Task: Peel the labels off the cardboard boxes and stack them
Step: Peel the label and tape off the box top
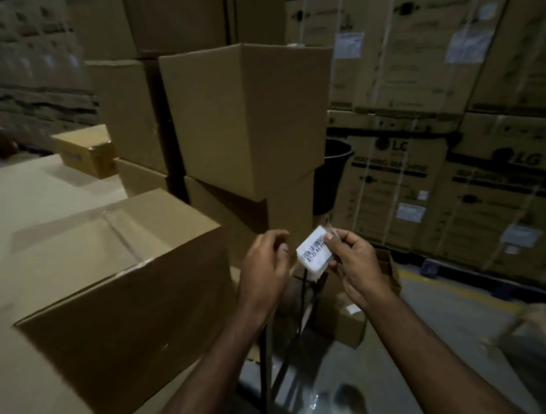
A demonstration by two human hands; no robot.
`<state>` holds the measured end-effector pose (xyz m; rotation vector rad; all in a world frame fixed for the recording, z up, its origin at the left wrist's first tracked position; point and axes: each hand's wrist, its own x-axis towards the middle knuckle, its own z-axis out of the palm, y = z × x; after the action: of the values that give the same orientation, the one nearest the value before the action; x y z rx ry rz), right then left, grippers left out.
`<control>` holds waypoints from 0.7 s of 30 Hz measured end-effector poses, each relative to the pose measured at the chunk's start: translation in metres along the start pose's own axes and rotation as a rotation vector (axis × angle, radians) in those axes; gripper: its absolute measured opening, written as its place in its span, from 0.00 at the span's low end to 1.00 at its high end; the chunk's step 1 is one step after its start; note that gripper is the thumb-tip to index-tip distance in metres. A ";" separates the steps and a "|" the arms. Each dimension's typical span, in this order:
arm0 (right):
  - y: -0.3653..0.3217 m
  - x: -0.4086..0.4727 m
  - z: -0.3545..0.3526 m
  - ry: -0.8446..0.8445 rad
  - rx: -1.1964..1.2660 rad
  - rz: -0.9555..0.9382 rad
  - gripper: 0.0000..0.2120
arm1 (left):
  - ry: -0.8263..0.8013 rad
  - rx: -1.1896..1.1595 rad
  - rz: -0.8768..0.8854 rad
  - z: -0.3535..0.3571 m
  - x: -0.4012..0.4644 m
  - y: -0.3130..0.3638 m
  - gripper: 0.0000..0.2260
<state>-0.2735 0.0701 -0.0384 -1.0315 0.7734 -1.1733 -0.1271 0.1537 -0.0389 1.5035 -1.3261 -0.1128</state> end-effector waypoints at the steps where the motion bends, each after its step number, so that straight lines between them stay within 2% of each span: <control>1: -0.005 0.011 -0.010 0.028 0.012 -0.003 0.04 | -0.021 -0.014 0.007 0.012 0.008 0.002 0.11; 8: -0.051 0.135 -0.076 0.222 0.124 -0.104 0.05 | -0.138 -0.111 0.020 0.117 0.092 0.021 0.10; 11: -0.077 0.205 -0.091 0.247 0.112 -0.204 0.09 | -0.137 -0.144 -0.021 0.164 0.138 0.034 0.12; 16: -0.114 0.309 -0.095 0.323 -0.163 -0.533 0.12 | -0.064 -0.192 -0.099 0.224 0.218 0.053 0.18; 21: -0.123 0.393 -0.082 0.187 -0.462 -0.798 0.11 | 0.054 -0.116 -0.188 0.251 0.274 0.049 0.20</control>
<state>-0.2977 -0.3382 0.0586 -1.7233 0.8227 -1.8341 -0.2219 -0.2003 0.0390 1.5190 -1.1144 -0.2637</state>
